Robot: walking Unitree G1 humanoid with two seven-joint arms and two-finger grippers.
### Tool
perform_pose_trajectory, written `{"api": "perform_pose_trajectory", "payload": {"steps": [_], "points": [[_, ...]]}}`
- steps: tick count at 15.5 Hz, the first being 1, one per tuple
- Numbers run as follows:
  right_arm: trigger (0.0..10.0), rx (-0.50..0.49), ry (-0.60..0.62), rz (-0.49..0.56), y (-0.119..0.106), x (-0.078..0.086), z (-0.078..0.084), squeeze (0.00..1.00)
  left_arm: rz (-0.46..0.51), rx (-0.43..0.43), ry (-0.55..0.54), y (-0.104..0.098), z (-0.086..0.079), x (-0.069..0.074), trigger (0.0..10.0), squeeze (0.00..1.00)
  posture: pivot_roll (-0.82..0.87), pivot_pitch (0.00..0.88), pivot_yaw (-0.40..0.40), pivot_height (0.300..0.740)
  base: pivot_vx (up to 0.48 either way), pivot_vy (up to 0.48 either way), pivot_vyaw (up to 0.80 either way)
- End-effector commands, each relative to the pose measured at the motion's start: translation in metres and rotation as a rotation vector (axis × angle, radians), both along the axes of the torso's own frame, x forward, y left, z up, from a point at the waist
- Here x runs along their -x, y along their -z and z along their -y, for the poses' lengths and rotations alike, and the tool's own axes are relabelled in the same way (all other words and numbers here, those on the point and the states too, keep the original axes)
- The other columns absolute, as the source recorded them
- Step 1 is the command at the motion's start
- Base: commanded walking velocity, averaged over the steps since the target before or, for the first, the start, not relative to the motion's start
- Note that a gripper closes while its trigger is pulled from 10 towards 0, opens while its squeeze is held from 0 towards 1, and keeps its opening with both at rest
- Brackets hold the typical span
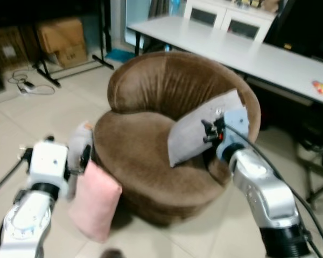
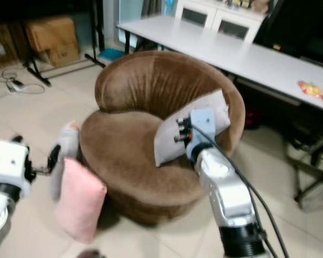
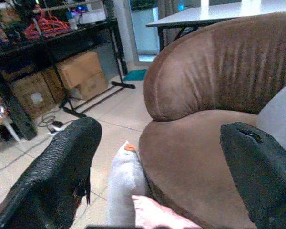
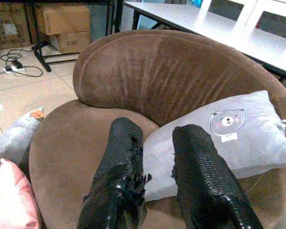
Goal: Move the pillow to the sofa from floor
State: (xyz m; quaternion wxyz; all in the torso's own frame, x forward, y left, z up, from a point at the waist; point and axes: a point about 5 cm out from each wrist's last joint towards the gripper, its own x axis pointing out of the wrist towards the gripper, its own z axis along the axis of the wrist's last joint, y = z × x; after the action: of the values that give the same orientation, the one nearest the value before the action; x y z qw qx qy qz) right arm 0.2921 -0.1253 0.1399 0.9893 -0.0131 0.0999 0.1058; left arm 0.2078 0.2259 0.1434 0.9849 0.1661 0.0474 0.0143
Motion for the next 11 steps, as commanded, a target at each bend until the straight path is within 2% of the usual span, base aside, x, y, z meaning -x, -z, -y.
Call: {"api": "perform_pose_trajectory", "payload": {"steps": [1, 11], "points": [[10.0, 0.021, 0.02, 0.013, -0.0051, -0.0036, 0.0063, 0.0, 0.012, 0.004, 0.01, -0.0027, 0.0024, -0.0022, 10.0, 0.0, 0.04, 0.0, -0.149, 0.74, 0.0, 0.371, 0.0], [10.0, 0.04, 0.042, -0.007, -0.0032, -0.007, 0.0112, 0.0, 0.011, -0.011, -0.006, -0.0015, -0.0025, -0.0028, 10.0, 0.0, 0.04, 0.0, -0.152, 0.74, 0.0, 0.378, 0.0]]}}
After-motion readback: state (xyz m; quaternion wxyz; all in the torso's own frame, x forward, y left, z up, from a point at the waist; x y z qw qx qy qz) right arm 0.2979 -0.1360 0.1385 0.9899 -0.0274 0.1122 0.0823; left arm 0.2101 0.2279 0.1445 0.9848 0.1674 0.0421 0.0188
